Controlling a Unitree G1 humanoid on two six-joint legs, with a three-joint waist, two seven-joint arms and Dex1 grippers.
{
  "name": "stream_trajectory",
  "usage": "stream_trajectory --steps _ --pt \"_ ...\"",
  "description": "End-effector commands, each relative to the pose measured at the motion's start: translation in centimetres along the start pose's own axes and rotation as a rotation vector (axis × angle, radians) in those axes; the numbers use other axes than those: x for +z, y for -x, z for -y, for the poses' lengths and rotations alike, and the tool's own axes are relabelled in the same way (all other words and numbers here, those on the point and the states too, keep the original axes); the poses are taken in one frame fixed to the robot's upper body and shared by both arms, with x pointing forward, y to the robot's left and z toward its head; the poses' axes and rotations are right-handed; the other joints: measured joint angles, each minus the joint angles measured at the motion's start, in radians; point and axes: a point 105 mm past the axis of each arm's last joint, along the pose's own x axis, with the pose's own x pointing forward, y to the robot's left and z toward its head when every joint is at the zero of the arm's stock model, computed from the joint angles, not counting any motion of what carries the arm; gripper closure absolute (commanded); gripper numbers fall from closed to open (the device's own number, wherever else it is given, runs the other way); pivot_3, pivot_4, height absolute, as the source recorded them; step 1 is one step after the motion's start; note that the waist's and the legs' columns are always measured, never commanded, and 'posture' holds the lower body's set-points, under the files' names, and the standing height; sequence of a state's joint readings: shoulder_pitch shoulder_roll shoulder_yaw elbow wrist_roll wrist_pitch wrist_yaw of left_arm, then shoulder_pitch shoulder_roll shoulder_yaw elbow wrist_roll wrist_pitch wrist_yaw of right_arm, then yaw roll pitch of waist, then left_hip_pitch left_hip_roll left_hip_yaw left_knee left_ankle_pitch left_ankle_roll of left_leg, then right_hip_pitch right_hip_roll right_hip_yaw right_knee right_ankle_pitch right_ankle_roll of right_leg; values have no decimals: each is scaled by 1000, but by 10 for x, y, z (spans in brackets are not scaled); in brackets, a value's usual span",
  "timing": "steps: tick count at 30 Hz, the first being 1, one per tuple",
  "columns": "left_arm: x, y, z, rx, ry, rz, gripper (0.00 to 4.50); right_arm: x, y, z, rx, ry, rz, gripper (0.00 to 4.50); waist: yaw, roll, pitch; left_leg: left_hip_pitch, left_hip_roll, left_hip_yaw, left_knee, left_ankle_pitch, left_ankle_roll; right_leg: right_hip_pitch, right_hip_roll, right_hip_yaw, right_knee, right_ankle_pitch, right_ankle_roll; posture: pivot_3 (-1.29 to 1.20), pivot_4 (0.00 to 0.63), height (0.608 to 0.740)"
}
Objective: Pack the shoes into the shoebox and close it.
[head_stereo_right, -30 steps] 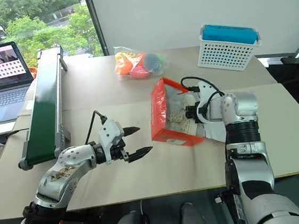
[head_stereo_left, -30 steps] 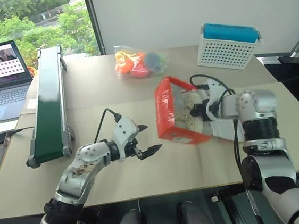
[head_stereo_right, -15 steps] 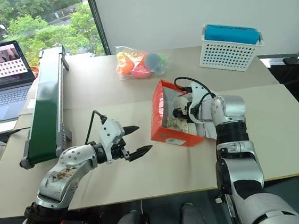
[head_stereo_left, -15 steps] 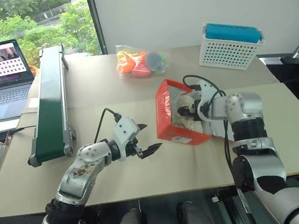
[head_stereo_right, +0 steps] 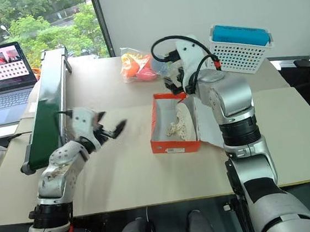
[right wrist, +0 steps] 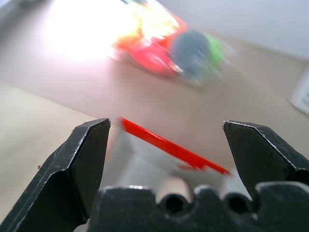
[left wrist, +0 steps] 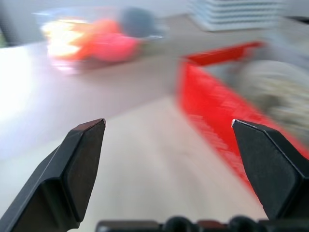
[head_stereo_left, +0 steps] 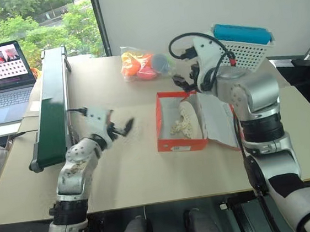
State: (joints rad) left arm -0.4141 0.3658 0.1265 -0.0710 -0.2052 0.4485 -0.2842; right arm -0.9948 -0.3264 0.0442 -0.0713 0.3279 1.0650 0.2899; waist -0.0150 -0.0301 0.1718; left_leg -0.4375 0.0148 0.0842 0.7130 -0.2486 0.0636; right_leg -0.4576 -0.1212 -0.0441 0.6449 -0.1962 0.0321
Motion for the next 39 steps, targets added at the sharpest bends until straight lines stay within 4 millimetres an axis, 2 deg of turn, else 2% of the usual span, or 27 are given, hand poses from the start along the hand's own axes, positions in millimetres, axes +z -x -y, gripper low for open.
stream_trajectory --steps 1,3,6,9,14,20,30,39 --pt "19 7 -57 345 -14 74 0 10 39 -51 351 170 225 27 6 0 0 0 0 0 0 0 0 0 0 0 0 0 0 0 150 699" --pt "17 15 -75 455 -4 64 0 -24 61 -71 530 205 167 27 8 -1 0 -2 -1 -2 0 -1 1 1 -1 -3 -3 0 1 0 150 699" --pt "10 22 -87 523 -2 34 0 -54 74 -77 626 177 100 27 16 -1 0 -2 -2 -1 2 -2 3 2 -4 -3 -4 0 3 0 150 699" --pt "-5 31 -104 591 20 -36 0 -77 72 -73 596 122 80 27 16 -2 0 -2 -2 0 4 -2 4 3 -5 -3 -4 3 4 0 150 699" --pt "-20 36 -112 604 48 -109 0 -100 61 -71 548 85 53 27 12 -3 -1 -1 0 0 3 0 1 2 -3 -3 -3 4 2 0 150 699" --pt "-20 41 -121 653 39 -133 0 -100 55 -70 500 117 93 27 17 -3 -1 -1 -1 0 2 2 -2 1 -4 -3 -4 4 2 0 150 699" --pt "-22 40 -118 642 46 -152 0 -107 51 -76 502 95 30 27 22 -3 -1 -1 -1 0 2 2 -2 1 -4 -4 -4 5 2 0 150 699" --pt "-22 33 -111 590 60 -173 0 -102 62 -84 571 73 75 27 24 -3 -1 -1 -1 0 2 1 -2 1 -4 -4 -4 5 1 0 150 699"
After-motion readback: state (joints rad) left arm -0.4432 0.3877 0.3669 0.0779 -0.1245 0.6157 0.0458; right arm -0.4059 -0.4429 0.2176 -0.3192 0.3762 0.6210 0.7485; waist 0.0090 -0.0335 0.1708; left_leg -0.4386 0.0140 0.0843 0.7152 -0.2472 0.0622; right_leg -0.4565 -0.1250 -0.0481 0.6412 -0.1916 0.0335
